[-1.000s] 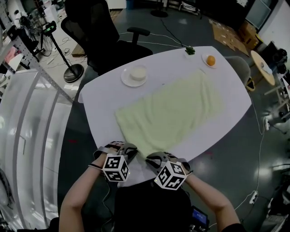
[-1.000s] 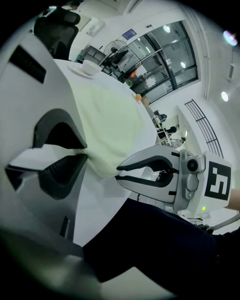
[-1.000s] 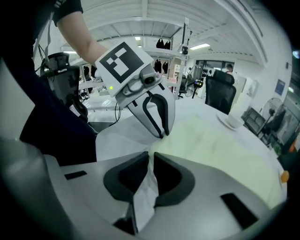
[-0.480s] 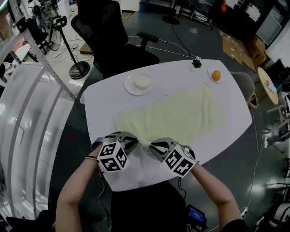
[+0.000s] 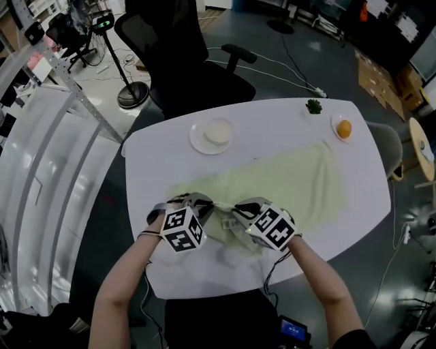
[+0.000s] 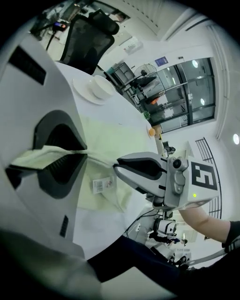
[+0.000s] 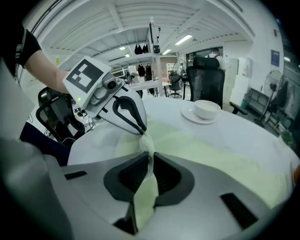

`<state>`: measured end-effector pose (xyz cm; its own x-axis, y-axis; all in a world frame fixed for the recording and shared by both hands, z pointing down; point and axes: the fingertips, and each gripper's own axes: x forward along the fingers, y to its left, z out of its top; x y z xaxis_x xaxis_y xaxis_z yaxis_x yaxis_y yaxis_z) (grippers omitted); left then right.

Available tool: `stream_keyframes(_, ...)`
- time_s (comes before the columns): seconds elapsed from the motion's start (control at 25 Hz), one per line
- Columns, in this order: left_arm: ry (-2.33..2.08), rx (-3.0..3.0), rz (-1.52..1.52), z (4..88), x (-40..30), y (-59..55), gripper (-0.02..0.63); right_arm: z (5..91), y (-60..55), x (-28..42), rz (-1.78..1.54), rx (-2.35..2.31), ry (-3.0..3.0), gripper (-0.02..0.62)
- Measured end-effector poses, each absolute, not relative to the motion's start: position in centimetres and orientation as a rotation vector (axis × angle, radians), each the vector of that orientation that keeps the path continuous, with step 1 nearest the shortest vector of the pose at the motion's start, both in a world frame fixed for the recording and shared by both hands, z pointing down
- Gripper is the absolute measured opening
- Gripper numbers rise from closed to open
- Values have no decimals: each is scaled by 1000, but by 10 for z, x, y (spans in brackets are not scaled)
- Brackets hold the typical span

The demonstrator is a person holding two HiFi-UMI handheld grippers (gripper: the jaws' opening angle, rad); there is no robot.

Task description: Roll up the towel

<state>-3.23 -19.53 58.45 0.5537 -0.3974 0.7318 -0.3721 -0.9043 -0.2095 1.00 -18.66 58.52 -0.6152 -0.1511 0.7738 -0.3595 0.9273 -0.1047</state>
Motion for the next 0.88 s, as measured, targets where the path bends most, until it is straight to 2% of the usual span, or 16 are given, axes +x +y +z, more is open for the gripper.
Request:
stream_keyframes(0.24,998,-2683,-1368,608,-51,-237,28,617,-231,15,366,477,-2209,48)
stream_keyframes(0.44,1018,-2666,-1450,626,-62,-240,29,636,-237,19,372,550,-2202,63)
stream_keyframes(0.64,1092,-2722,-1401,623,-71,-243,40,602,-252,48,401,725,-2258,194)
stream_keyframes(0.72,1097,-2795,-1341,610,-74,-239,128,581,-248,62,392,792,-2281,209)
stream_keyframes(0.8,1027,-2873,-1301,597,-77,-224,268,562,-233,73,362,818,-2304,209)
stream_keyframes(0.84,975,-2891,-1296,591,-79,-214,312,554,-221,75,335,807,-2313,209)
stream_keyframes(0.88,926,-2890,-1303,587,-84,-205,327,548,-207,76,302,778,-2321,209)
